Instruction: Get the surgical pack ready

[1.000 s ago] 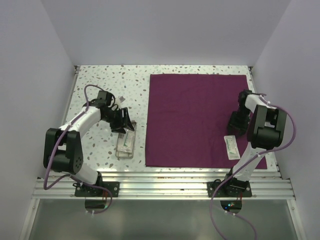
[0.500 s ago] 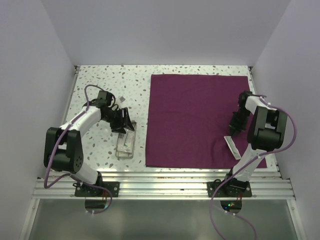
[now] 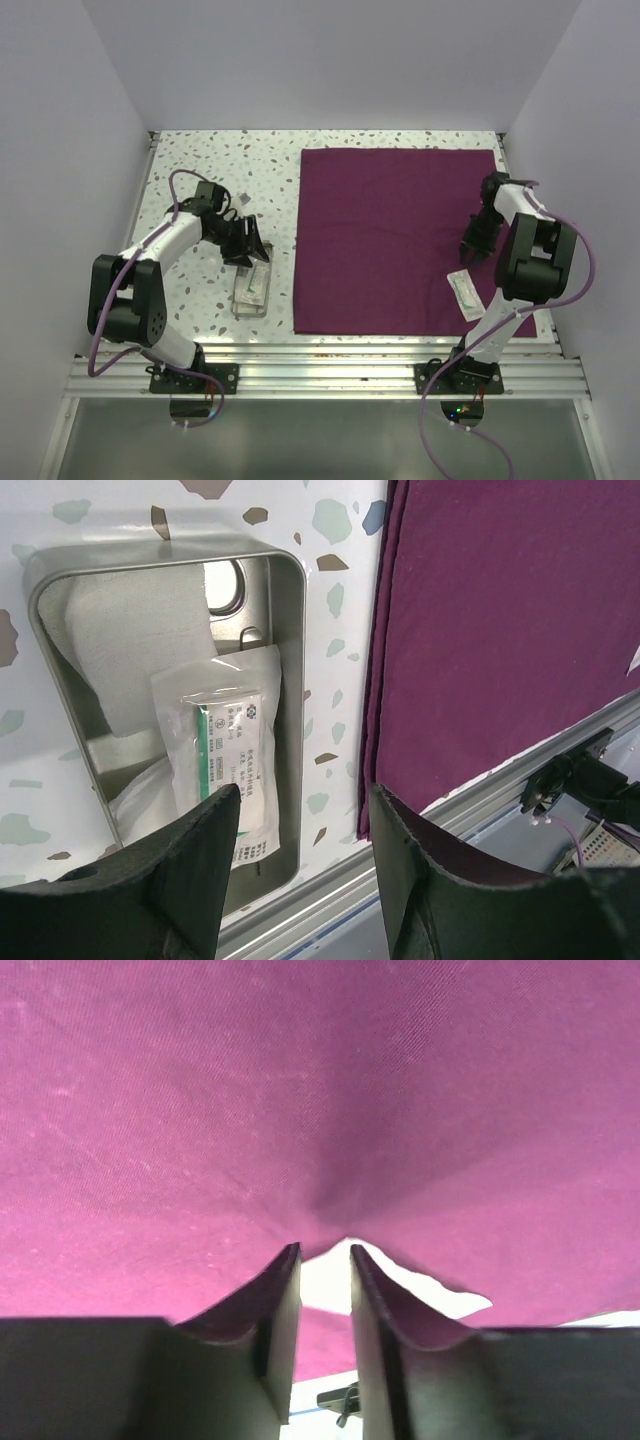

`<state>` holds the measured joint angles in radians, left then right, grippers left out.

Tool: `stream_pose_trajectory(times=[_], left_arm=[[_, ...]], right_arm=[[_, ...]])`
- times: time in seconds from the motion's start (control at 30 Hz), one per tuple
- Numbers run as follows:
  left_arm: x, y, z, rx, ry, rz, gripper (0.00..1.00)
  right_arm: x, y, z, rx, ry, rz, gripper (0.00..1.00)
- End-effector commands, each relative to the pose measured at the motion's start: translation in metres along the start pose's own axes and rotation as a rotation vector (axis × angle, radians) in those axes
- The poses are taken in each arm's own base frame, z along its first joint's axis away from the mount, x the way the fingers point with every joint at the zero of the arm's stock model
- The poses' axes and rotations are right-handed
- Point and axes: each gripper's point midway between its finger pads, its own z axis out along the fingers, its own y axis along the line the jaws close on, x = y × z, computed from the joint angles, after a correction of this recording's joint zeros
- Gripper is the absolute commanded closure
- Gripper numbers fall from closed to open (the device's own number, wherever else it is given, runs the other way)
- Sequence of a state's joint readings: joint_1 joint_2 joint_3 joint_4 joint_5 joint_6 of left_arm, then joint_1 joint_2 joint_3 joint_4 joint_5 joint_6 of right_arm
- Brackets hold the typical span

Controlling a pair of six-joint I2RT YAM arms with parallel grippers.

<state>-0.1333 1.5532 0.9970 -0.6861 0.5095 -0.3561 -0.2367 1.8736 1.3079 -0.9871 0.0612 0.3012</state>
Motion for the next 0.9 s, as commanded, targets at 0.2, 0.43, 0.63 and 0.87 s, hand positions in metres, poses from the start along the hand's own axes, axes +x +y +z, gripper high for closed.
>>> stream_pose_trajectory(times=[0.2,0.43,0.63,0.87], left_arm=[[-0.009,-0.013,-0.006,0.048,-0.041,0.042,0.42],[-0.009,-0.015,-0.004,0.062,-0.039,0.043,0.42],[-0.006,-0.015,0.0,0.079,-0.031,0.039,0.42],[-0.009,-0.019,0.0,0.098,-0.039,0.043,0.42]], right_arm=[[0.007,-0.005,-0.021,-0.006,-0.021,-0.018,0.5],[0.037,-0.006,-0.01,-0.047,0.056,-0.09,0.45],[0.047,-0.01,0.0,-0.034,0.073,-0.129,0.12],[0.053,-0.009,0.014,-0.031,0.106,-0.147,0.02]])
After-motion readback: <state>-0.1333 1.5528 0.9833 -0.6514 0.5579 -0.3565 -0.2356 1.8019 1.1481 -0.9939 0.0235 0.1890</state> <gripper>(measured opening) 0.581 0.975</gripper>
